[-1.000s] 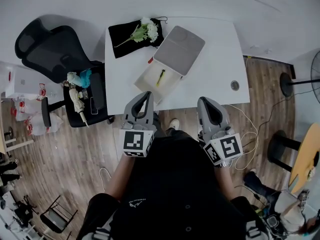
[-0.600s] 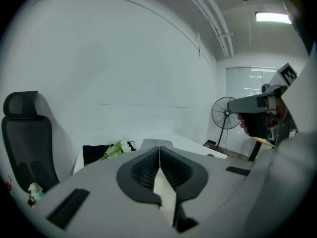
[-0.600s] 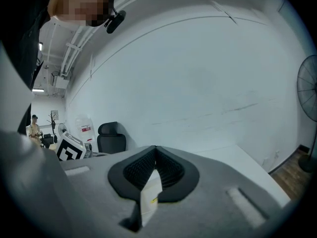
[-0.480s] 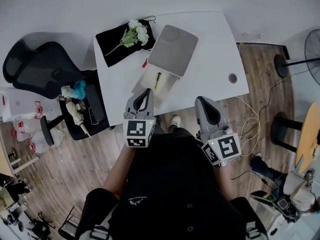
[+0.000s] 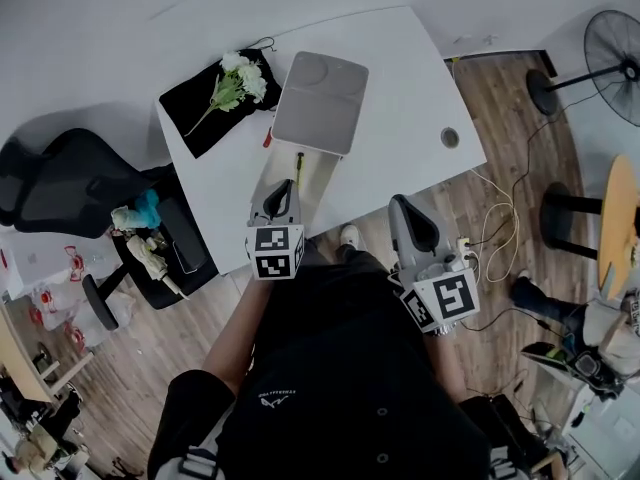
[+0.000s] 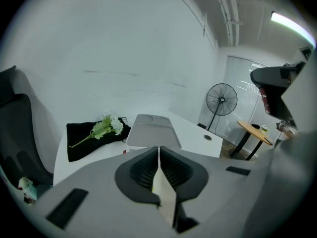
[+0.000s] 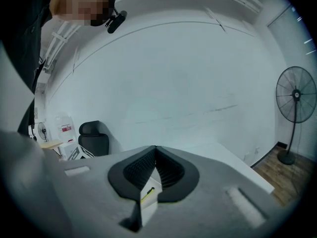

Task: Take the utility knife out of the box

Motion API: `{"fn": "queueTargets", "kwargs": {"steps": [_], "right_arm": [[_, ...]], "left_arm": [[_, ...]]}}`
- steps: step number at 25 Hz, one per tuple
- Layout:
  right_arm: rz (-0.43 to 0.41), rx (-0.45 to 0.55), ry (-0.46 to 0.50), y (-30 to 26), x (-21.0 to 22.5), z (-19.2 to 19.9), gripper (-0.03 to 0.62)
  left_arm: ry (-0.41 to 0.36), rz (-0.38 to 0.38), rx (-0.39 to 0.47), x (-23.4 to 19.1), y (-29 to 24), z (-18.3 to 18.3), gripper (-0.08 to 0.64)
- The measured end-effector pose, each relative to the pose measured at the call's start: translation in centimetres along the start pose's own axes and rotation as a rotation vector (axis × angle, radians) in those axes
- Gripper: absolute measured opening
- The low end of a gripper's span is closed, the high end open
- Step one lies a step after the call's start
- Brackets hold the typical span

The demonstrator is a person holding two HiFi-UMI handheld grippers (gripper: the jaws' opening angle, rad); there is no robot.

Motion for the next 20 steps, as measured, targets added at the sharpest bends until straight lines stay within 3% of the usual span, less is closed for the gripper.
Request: {"fn": "queueTargets", "kwargs": {"steps": [9, 10, 11, 20], "right_arm": [[0.118, -0.001, -0.031, 1.0, 1.3, 0.3, 0.005], [0.127, -0.002, -0.033, 1.0, 1.4, 0.3, 0.005], [0.136, -0.003, -0.035, 1.1, 1.5, 0.4, 0.005], [0.194, -0.022, -0.053, 1.3, 2.3, 0.8, 0.005]], "left_arm": [[-0.043, 0.032, -0.115, 0.1, -4.5, 2.0, 0.011], [-0.049, 0.041, -0.131, 0.3, -5.0, 2.3, 0.042], [-0.051, 0.050, -0.150, 0.4, -5.5, 2.6, 0.122], [-0.053, 0.007, -0.251, 0.2, -8.8, 4.8, 0.130]]}}
Point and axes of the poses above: the fingertips, and each gripper's own axes: y backward along the fingers, x to its right, z out of its underside, the point moved 3 cm from there along y, backward along the fingers, and after that the axes turned 12 degrees about -z, right-handed, at the moved point
